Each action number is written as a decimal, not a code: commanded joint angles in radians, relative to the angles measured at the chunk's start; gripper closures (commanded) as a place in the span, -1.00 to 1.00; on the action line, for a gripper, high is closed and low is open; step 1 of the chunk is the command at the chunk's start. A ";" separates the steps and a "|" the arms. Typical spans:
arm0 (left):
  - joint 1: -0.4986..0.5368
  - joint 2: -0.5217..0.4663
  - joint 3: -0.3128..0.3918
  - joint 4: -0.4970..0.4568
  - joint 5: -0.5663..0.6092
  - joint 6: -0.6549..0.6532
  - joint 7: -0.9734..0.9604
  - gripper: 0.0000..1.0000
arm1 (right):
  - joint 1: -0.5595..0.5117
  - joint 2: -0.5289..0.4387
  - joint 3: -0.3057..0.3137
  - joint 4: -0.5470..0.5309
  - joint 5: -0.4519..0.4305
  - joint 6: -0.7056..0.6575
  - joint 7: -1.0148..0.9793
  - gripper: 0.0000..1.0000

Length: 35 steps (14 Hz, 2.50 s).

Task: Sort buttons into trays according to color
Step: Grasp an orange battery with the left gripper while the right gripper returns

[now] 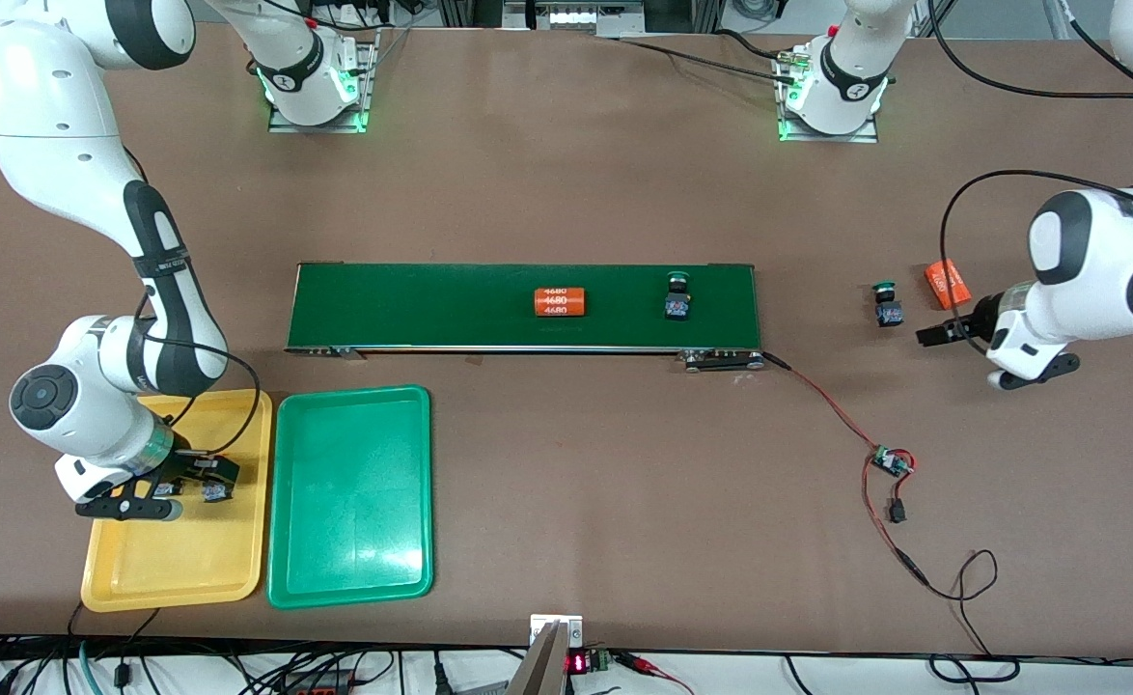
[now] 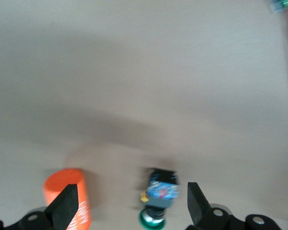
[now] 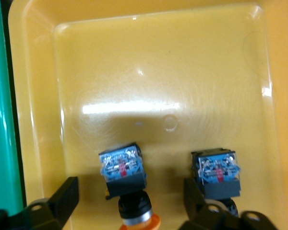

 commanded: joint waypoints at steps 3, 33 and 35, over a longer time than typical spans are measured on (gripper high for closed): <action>0.106 -0.032 0.002 -0.085 -0.013 -0.022 0.031 -1.00 | -0.002 -0.193 0.055 -0.178 0.015 -0.143 0.019 -1.00; -0.075 -0.206 -0.091 -0.148 0.036 -0.052 0.094 1.00 | 0.098 -0.716 0.433 -0.776 0.066 -0.082 0.561 -1.00; -0.159 -0.227 -0.166 -0.117 0.024 -0.066 0.094 1.00 | 0.096 -0.716 0.433 -0.776 0.061 -0.083 0.559 -1.00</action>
